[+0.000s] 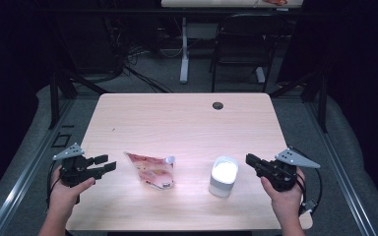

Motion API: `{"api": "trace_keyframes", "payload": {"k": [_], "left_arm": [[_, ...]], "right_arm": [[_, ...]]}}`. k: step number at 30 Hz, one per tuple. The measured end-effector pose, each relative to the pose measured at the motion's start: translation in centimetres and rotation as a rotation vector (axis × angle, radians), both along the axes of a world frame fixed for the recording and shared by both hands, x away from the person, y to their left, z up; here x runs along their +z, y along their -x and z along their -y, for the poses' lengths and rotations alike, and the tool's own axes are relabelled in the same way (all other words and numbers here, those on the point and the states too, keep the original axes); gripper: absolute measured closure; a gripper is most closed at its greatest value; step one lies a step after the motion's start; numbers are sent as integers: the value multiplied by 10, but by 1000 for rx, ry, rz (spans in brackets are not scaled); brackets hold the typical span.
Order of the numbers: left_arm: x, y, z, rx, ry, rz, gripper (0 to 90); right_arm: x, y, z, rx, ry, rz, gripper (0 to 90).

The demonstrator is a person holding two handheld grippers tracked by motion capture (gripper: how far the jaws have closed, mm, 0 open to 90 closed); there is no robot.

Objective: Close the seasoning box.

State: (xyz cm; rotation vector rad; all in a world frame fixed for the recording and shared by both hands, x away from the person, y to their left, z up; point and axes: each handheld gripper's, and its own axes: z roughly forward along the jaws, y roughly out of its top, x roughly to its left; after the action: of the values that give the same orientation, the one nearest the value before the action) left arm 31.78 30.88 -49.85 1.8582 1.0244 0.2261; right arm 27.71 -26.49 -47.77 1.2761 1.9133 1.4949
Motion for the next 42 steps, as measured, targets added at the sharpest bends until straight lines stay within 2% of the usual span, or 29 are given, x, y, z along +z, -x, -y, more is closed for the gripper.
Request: {"api": "trace_keyframes", "payload": {"k": [3, 8, 12, 14, 18, 20, 27, 31, 34, 37, 42], "left_arm": [[-1, 2, -4, 11, 2, 2, 454], [-1, 4, -9, 21, -6, 8, 454], [-1, 7, -13, 31, -18, 9, 453], [-3, 9, -16, 41, -22, 10, 451], [-6, 11, -21, 58, -38, 4, 451], [-7, 13, -24, 64, -45, 7, 451], [-14, 21, -33, 104, -58, 19, 455], [-22, 24, -38, 130, -67, 9, 451], [-27, 26, -42, 149, -68, 12, 448], [-33, 26, -44, 166, -77, 15, 446], [-45, 25, -41, 163, -47, -7, 447]], "right_arm": [[-3, 2, 5, -16, 3, -7, 811], [-9, 3, 15, -33, -20, -12, 675], [-13, 4, 24, -46, -32, -29, 610], [-15, 5, 29, -65, -18, -34, 570], [-23, 5, 43, -102, -20, -54, 495], [-27, 7, 50, -128, 11, -52, 485], [-37, 15, 73, -213, 15, -48, 451], [-46, 17, 76, -250, 7, -56, 434], [-54, 17, 74, -263, 35, -70, 435], [-59, 18, 73, -280, 37, -76, 436], [-69, 17, 73, -295, 23, -96, 442]]}}
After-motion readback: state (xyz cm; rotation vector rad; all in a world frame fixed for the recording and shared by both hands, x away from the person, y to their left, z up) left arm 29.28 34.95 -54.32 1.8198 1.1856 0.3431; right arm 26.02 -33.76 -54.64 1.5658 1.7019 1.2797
